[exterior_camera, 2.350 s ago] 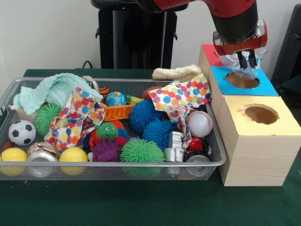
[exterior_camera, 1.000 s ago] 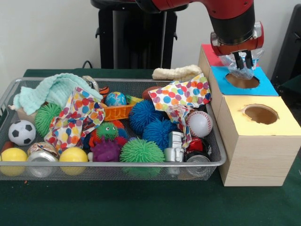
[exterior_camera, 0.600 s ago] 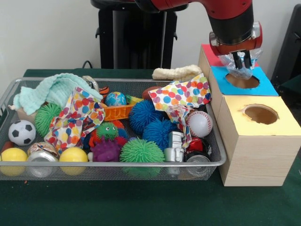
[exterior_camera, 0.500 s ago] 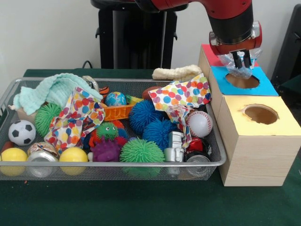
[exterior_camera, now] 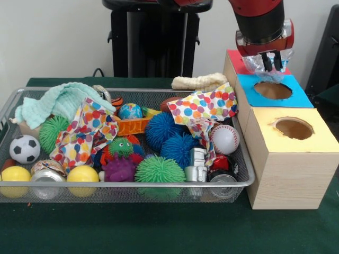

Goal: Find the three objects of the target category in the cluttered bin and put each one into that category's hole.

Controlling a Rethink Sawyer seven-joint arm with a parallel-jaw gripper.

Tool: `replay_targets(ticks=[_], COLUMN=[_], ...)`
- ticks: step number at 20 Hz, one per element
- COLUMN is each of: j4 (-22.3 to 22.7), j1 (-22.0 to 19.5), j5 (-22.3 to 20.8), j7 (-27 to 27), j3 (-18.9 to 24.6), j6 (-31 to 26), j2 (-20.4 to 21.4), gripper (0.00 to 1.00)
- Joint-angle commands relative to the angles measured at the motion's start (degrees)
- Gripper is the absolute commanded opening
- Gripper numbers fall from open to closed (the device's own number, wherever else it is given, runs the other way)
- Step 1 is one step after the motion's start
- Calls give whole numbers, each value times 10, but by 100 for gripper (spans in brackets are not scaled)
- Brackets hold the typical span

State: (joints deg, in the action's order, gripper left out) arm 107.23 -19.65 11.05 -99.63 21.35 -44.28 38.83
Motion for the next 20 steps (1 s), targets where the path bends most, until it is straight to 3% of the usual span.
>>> replay_targets(ticks=[1, 20], j4=[58, 68], j1=[2, -2], j5=[28, 40], j7=[-103, -91], j3=[-6, 3], j6=[33, 62], j2=[0, 8], gripper=[0, 0])
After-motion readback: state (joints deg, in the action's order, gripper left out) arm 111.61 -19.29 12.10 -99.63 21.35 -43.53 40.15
